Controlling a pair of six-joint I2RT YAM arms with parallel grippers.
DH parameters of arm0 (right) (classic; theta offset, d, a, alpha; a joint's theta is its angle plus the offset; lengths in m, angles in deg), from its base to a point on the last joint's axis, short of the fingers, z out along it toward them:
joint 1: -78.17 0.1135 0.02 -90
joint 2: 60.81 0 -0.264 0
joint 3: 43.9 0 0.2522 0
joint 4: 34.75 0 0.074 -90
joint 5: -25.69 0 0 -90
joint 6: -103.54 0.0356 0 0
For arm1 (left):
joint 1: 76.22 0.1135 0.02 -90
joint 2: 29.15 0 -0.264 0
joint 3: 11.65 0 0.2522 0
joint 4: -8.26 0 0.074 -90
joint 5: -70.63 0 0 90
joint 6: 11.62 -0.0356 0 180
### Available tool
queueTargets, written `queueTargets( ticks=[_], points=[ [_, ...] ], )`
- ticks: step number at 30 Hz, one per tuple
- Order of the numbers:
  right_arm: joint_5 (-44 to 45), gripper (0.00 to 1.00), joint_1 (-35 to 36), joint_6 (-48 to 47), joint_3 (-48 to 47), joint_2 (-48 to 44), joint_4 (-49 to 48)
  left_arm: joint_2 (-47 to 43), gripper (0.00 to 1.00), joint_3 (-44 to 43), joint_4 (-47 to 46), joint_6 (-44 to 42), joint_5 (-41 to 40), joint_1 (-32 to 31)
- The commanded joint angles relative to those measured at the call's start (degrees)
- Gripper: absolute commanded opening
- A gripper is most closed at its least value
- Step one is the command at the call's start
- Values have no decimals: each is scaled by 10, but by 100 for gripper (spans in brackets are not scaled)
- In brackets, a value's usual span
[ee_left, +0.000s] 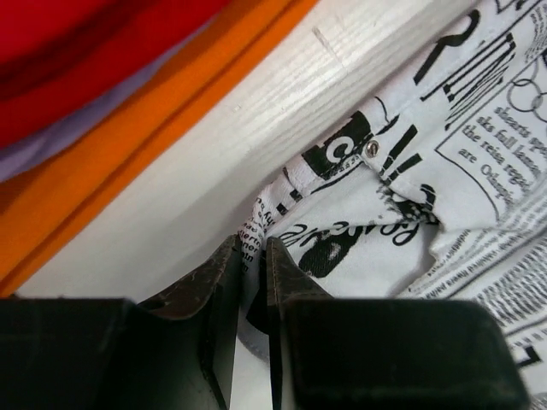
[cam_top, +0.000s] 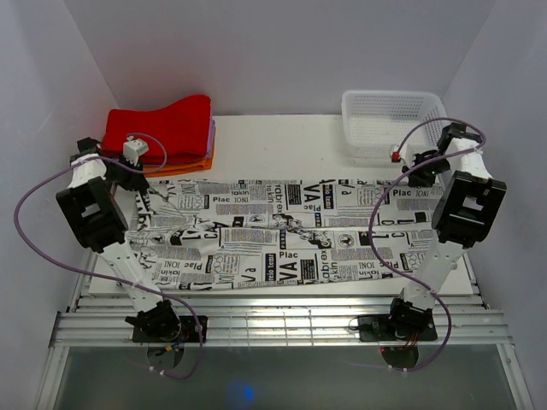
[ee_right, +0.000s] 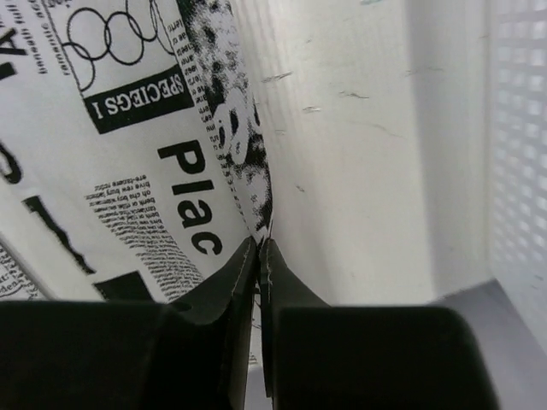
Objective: Fold and stack the trousers
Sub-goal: Fold the trousers
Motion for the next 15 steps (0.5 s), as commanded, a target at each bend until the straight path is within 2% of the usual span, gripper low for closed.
queueTargets(
  ticks=[1, 4, 7, 9, 12, 13, 14, 15],
  points=[
    [-18, 8, -19, -5, -18, -84, 7, -114, 0, 4, -48, 29, 48, 22],
    [-33, 8, -33, -10, -2, -126, 7, -155, 0, 30, -67, 24, 68, 40],
    [-36, 8, -50, -36, 54, -183, 8, -216, 0, 78, -68, 6, 101, 66],
    [-41, 8, -78, -60, 134, -235, 10, -288, 0, 131, -38, -23, 141, 106],
    [-52, 8, -112, -111, 198, -315, 16, -349, 0, 200, 26, -123, 163, 155],
    [-55, 8, -136, -132, 236, -335, 25, -393, 0, 219, 67, -148, 178, 171],
    [-59, 8, -150, -174, 256, -374, 33, -415, 0, 239, 93, -223, 184, 189],
    [-62, 8, -183, -195, 276, -395, 47, -437, 0, 260, 138, -259, 185, 225]
  ],
)
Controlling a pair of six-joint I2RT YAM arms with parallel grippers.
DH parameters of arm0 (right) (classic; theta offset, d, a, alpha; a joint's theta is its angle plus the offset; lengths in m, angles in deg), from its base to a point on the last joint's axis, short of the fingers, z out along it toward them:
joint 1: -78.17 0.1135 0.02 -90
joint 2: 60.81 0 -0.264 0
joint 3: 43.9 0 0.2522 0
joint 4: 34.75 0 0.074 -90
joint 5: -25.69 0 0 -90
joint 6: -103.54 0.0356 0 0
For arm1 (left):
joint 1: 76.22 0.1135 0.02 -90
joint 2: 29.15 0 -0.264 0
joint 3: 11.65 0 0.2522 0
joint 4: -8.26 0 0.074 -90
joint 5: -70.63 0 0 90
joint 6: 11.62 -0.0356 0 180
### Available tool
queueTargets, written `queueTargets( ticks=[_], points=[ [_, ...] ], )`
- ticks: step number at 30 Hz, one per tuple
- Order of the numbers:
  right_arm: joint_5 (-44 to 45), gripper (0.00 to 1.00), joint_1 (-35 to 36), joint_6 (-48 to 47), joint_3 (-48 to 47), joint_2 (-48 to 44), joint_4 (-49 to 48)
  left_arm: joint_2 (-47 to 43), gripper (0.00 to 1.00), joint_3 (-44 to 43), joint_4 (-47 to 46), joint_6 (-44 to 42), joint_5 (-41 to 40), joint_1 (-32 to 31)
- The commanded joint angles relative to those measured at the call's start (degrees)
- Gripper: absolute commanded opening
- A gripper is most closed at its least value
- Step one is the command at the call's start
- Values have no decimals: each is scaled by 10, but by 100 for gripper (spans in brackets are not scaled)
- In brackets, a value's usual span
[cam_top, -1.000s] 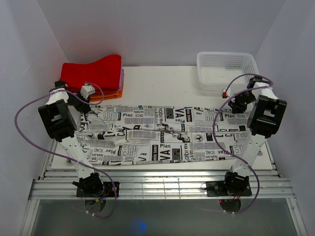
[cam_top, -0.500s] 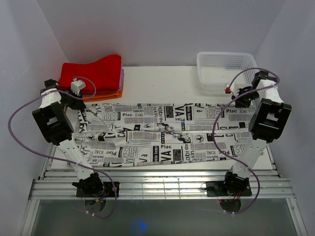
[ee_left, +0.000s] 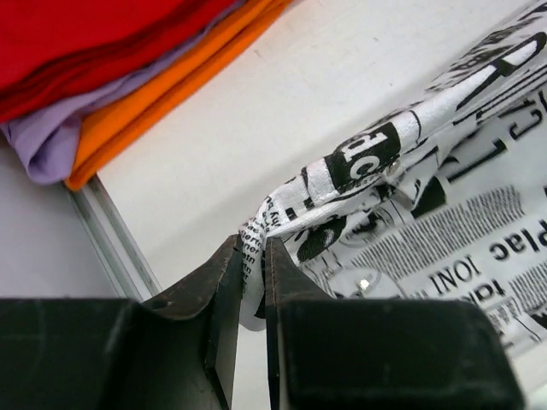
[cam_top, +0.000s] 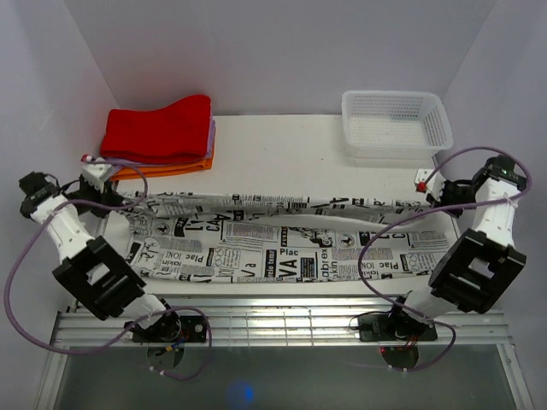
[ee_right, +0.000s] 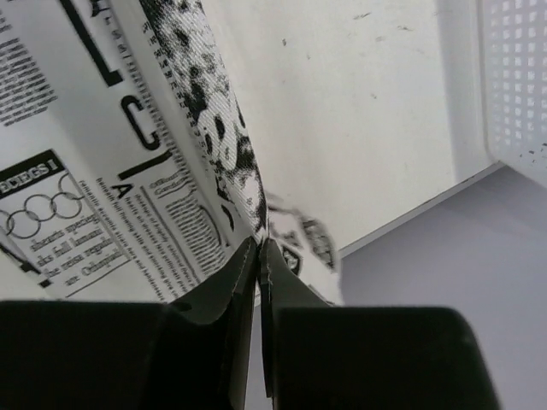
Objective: Fold and stack the trousers
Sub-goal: Fold the trousers
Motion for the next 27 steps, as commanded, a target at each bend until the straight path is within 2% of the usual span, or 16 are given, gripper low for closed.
queueTargets(
  ticks=[1, 2, 3, 6, 7, 11, 15, 16, 17, 18, 19, 21, 22, 23, 25, 27],
  points=[
    [14, 8, -83, -125, 80, -98, 28, -108, 0, 84, 118, -191, 29, 84],
    [18, 8, -101, -175, 100, -113, 35, -122, 0, 105, 146, -281, 13, 102],
    [22, 8, -132, -197, 122, -127, 42, -134, 0, 126, 189, -322, -2, 137],
    [52, 8, -181, -282, 207, -162, 50, -147, 0, 213, 226, -439, -74, 206],
    [67, 8, -209, -301, 247, -165, 48, -133, 0, 253, 225, -454, -118, 216],
    [96, 8, -228, -325, 341, -171, -6, -70, 0, 310, 143, -422, -190, 232],
    [125, 8, -228, -337, 399, -181, -37, -21, 0, 295, 115, -395, -200, 238],
    [132, 8, -228, -339, 404, -186, -37, -19, 6, 290, 118, -390, -200, 238],
    [135, 14, -228, -337, 407, -190, -40, -19, 15, 284, 121, -389, -199, 237],
    [134, 29, -228, -331, 402, -194, -38, -20, 22, 270, 136, -390, -197, 239],
    [132, 40, -229, -317, 396, -202, -37, -30, 37, 262, 147, -398, -190, 242],
    [108, 61, -234, -302, 373, -205, -30, -43, 54, 228, 191, -416, -176, 254],
    [87, 65, -238, -299, 335, -201, -19, -58, 90, 213, 207, -424, -154, 258],
    [76, 66, -240, -292, 312, -196, -4, -66, 95, 198, 221, -430, -143, 261],
    [53, 77, -240, -273, 264, -174, 38, -75, 96, 141, 255, -417, -117, 263],
    [33, 82, -240, -265, 195, -155, 73, -73, 97, 98, 272, -385, -80, 263]
  ],
)
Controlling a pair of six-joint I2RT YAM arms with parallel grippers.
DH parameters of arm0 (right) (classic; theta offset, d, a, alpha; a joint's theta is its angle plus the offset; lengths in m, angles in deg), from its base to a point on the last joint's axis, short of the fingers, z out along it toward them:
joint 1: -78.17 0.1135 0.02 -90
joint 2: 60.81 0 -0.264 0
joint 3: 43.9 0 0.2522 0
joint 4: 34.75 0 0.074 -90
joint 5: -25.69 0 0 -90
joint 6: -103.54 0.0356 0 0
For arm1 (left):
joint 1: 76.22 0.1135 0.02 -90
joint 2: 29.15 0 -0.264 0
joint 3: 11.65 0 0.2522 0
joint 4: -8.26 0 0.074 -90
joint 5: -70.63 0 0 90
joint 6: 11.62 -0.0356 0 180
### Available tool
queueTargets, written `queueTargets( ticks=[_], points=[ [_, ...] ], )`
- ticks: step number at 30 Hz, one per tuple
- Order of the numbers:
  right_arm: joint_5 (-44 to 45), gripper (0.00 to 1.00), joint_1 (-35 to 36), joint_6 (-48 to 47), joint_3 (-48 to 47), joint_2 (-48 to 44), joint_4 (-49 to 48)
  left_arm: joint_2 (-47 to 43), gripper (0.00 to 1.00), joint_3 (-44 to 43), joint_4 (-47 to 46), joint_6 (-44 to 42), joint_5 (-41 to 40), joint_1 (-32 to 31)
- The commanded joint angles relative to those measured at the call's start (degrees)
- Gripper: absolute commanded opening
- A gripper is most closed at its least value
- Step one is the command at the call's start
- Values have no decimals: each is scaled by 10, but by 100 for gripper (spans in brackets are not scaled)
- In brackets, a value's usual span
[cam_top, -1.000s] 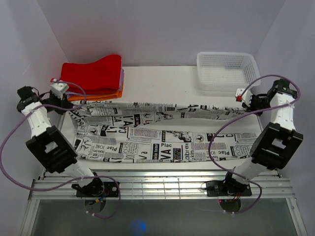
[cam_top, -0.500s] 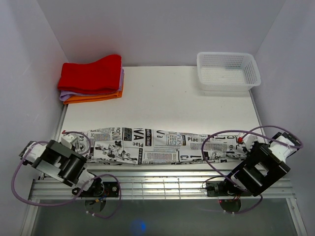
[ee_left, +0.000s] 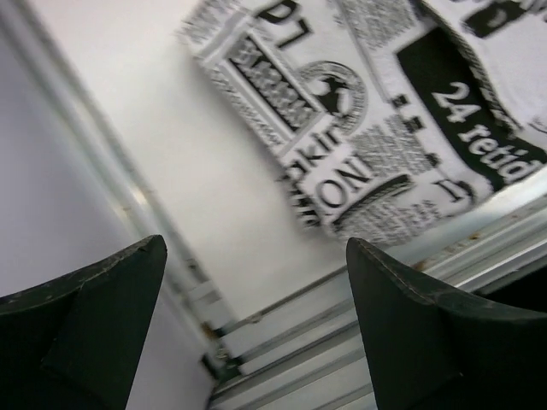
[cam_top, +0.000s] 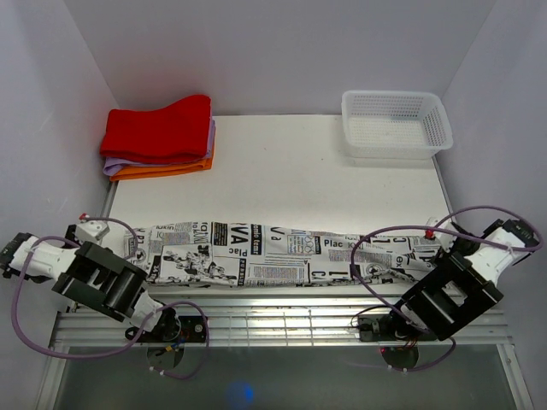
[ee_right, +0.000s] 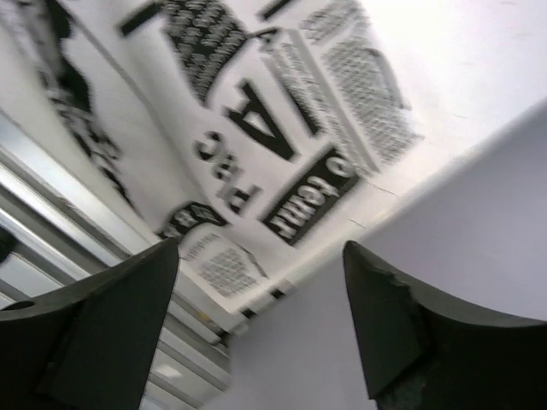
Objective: Fold and stack the trousers
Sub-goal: Fold the trousers
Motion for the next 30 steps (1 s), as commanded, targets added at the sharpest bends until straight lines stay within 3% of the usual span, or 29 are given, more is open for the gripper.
queueTargets(
  ticks=[1, 5, 7, 10, 15, 19, 23, 26, 30],
  points=[
    [-55, 87, -4, -141, -102, 32, 75, -28, 97, -95, 57, 17, 85, 2],
    [-71, 90, -4, -95, -164, 64, 59, -3, 98, -139, 56, 40, 120, -2],
    [-82, 90, 4, -58, -182, 97, 85, 16, 98, -147, 56, 116, 118, -35],
    [-44, 79, 65, 43, -170, 124, 83, 39, 89, -115, 37, 203, 92, -105],
    [14, 64, 164, 165, -55, 118, -73, 12, 80, 41, -161, 391, 6, -249],
    [64, 60, 215, 240, 5, 152, -166, 77, 70, 77, -262, 508, -79, -293],
    [74, 56, 250, 351, -27, 210, -224, 191, 57, 20, -307, 602, -129, -294],
    [44, 54, 266, 403, -89, 236, -215, 239, 56, -36, -328, 651, -150, -293],
    [4, 61, 263, 429, -168, 226, -143, 253, 58, -96, -288, 641, -123, -293]
  ],
)
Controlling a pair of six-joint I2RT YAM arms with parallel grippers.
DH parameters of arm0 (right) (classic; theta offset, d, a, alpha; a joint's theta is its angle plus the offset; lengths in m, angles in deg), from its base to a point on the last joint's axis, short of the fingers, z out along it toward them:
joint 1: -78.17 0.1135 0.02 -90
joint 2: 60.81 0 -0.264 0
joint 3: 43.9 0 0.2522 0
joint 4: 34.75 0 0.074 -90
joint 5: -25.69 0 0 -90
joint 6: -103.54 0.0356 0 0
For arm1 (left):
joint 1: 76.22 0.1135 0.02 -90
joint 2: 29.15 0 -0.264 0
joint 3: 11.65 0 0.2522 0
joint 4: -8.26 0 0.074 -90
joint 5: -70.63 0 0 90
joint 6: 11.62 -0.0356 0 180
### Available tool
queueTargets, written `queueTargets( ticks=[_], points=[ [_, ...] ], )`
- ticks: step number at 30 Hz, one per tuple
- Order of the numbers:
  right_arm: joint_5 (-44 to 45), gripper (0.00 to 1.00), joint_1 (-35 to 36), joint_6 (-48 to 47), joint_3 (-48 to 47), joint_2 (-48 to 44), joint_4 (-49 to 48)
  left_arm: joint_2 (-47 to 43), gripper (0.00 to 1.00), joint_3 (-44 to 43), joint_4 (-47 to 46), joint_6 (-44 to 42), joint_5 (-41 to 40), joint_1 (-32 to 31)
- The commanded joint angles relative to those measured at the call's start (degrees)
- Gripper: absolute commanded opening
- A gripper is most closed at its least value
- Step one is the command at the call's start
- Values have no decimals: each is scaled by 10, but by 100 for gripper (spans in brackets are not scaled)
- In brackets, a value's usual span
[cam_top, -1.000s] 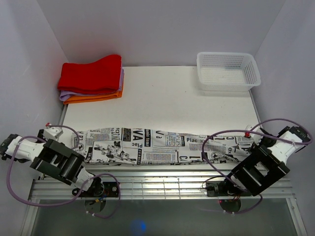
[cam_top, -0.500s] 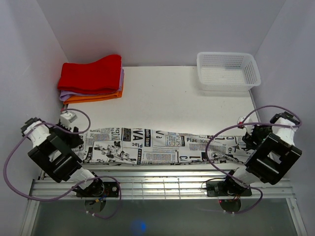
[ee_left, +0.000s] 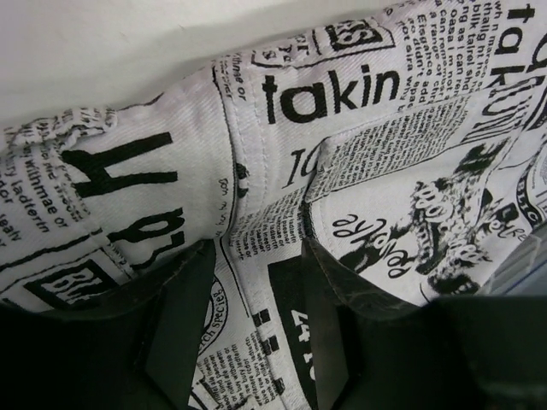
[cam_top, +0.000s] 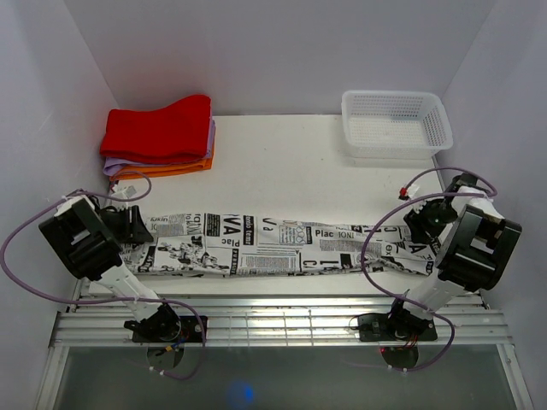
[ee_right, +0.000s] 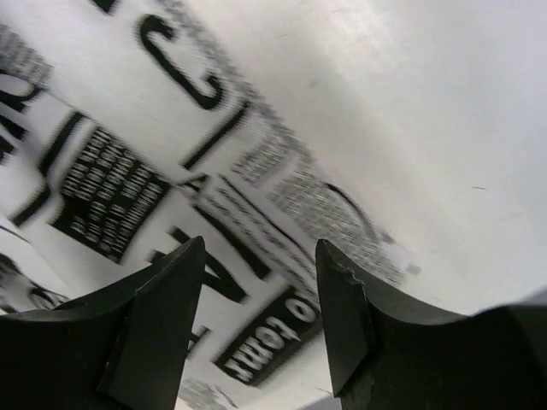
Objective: Fold and stack the trousers
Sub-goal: Fold the trousers
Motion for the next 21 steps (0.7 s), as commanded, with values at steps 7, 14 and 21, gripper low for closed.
queueTargets(
  ticks=[7, 14, 21],
  points=[
    [-26, 65, -46, -12, -164, 15, 94, -13, 76, -52, -69, -73, -30, 2],
    [-99, 53, -32, -160, -201, 51, 245, -47, 81, -48, -61, -98, -7, 2],
    [-73, 52, 55, -158, -97, 10, 186, -84, 82, -24, -45, -132, 2, 2]
  ],
)
